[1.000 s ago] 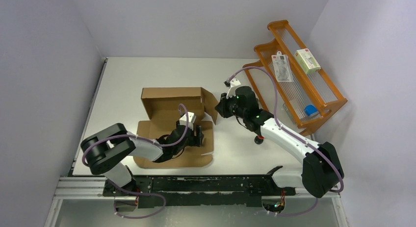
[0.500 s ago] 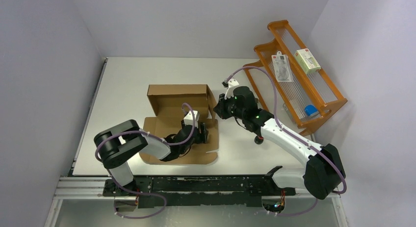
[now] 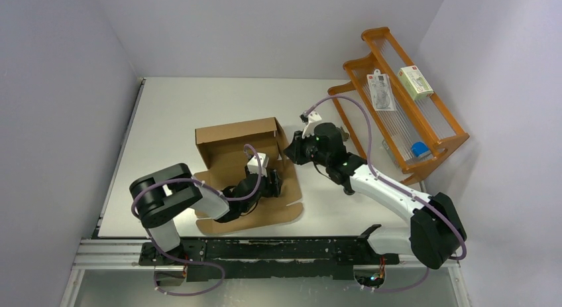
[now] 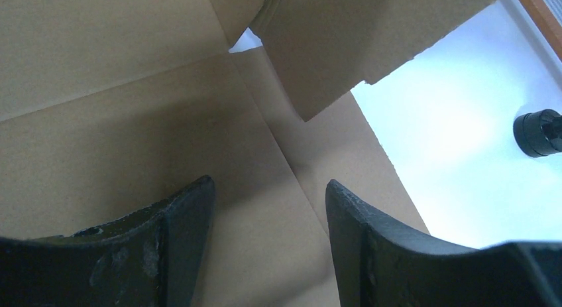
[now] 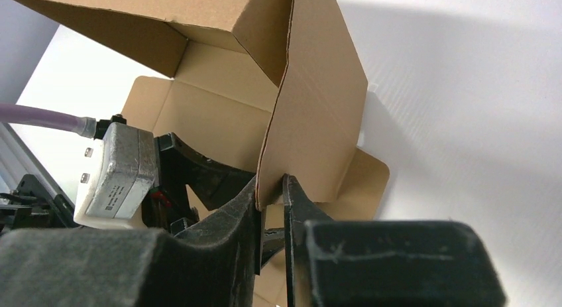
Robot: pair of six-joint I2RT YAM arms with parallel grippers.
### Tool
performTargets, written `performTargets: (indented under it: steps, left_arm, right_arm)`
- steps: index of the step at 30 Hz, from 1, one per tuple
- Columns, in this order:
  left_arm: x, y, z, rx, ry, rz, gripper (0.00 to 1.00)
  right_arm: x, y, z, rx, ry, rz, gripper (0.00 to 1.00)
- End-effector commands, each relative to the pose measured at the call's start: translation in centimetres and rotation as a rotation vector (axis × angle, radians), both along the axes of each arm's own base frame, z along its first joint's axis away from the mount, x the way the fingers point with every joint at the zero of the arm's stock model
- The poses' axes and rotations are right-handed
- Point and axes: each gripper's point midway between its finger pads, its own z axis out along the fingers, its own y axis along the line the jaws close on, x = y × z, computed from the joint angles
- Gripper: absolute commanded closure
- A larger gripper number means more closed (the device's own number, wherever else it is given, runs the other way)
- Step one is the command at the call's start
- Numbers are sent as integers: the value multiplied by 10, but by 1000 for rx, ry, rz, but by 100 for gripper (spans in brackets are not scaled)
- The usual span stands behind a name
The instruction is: Fold the paper box
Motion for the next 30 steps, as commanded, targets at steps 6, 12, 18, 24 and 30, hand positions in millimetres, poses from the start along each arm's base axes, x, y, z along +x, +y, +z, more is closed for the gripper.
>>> performTargets:
  steps: [6, 12, 18, 24, 30]
  left_arm:
    - [-16, 14, -33, 61, 70, -9, 32]
    - [-17, 17, -40, 79, 83, -1, 33]
    - [-18, 17, -40, 78, 86, -4, 33]
    - [-18, 18, -41, 80, 87, -5, 34]
    - [-18, 17, -41, 79, 88, -10, 34]
  right_arm:
    - [0, 2, 22, 32, -88, 17, 72]
    - [3, -9, 36, -1, -132, 7, 64]
    - [14, -26, 59, -21, -194, -53, 57]
    - [36, -58, 86, 5, -256, -142, 53]
    - [67, -99, 92, 14, -289, -256, 51]
